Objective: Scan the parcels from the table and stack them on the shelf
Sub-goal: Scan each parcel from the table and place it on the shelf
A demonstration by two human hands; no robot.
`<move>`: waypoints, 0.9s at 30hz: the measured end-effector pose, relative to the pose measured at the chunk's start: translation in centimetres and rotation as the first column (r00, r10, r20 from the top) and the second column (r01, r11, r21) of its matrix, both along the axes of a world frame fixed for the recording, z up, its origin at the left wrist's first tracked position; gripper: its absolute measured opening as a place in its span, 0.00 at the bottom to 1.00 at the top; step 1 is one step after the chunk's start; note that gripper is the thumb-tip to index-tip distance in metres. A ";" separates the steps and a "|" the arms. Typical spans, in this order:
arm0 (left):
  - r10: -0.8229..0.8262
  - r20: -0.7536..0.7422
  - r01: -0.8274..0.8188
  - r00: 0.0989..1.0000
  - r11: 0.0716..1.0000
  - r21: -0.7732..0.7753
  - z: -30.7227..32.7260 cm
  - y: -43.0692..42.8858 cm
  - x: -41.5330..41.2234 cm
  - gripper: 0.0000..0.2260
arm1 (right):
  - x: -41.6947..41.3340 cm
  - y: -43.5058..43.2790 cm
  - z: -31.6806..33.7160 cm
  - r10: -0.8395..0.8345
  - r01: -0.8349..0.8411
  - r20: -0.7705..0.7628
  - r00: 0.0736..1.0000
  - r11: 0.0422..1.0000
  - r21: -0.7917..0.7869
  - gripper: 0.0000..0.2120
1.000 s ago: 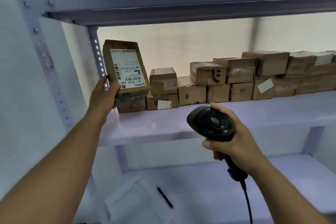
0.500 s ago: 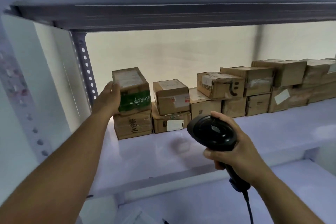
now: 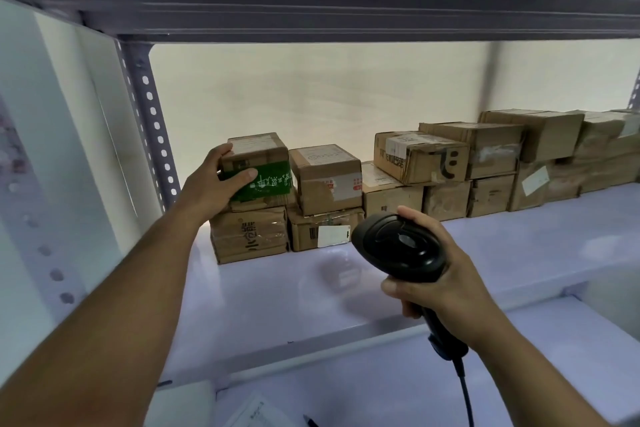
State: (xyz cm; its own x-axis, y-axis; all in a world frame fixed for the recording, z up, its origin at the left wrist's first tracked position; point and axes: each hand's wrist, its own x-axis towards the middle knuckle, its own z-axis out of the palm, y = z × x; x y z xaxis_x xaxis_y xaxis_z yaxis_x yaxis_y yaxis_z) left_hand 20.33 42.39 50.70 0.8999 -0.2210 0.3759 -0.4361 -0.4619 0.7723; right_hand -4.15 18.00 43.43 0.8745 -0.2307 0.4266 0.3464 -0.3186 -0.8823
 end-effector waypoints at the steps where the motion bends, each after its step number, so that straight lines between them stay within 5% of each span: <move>1: 0.009 -0.004 -0.009 1.000 1.000 -0.003 -0.1 -0.1 -0.1 0.34 | -0.1 -0.2 0.0 0.002 -0.002 -0.003 1.000 1.000 0.001 0.41; 5: 0.071 0.026 -0.071 0.997 0.997 -0.001 -0.7 -0.5 -1.7 0.42 | -1.5 -1.2 0.0 0.016 -0.016 -0.001 1.000 1.000 0.001 0.41; 13: 0.209 0.412 -0.227 0.887 0.974 -0.005 -2.5 -4.7 -10.3 0.30 | -6.7 -4.5 0.2 0.040 -0.040 0.024 0.999 0.999 0.018 0.40; 27: -0.173 0.303 0.159 0.937 0.985 0.071 -14.0 -23.9 -31.1 0.24 | -22.7 -13.6 -4.7 -0.157 0.162 -0.042 0.987 0.973 0.163 0.40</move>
State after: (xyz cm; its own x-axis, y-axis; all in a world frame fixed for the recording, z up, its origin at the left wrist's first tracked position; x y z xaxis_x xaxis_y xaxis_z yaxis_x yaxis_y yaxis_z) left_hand -10.76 18.48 36.73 0.6915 -0.3799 0.6144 -0.7220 -0.3938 0.5690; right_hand -26.82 4.36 38.78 0.8323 -0.4332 0.3458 0.2764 -0.2165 -0.9363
